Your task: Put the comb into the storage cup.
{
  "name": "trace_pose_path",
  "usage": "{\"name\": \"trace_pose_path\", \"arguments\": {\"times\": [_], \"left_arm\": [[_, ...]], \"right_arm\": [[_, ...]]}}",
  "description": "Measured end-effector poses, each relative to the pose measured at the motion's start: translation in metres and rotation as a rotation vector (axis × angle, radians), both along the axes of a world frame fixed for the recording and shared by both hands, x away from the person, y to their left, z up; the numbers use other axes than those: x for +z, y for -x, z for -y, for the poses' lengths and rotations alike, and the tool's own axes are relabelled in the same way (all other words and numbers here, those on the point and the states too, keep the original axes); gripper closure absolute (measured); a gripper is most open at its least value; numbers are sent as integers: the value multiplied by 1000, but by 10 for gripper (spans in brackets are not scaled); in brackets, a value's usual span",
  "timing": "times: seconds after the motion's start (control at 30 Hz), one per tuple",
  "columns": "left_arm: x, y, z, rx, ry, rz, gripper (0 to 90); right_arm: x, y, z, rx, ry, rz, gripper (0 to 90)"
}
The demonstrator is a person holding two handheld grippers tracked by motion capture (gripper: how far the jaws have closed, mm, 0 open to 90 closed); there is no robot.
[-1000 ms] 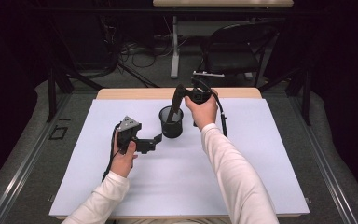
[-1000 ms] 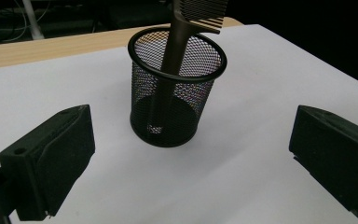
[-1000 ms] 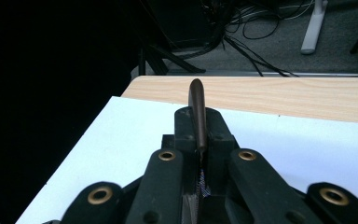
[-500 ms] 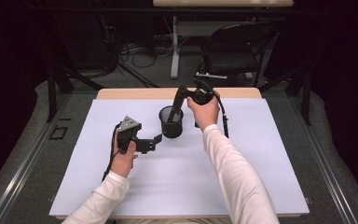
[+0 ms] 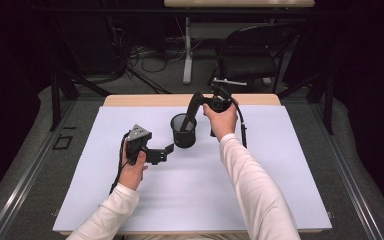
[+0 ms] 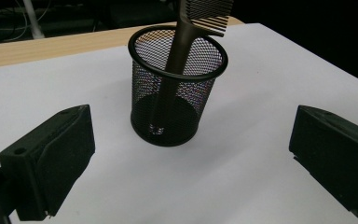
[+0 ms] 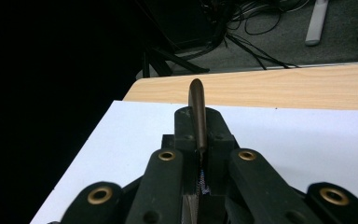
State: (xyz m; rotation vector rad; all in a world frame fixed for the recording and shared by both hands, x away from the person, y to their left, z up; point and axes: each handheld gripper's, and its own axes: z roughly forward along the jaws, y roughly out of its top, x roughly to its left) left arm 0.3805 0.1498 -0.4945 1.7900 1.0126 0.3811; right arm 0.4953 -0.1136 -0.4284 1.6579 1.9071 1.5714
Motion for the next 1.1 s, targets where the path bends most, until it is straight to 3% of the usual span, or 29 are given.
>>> {"name": "trace_pose_path", "arguments": {"times": [0.6, 1.1], "left_arm": [[-2, -1, 0, 4, -6, -4, 5], [-2, -1, -1, 3, -6, -4, 5]], "right_arm": [[-11, -4, 21, -21, -86, -46, 869], [-18, -5, 32, -33, -105, -68, 870]]}}
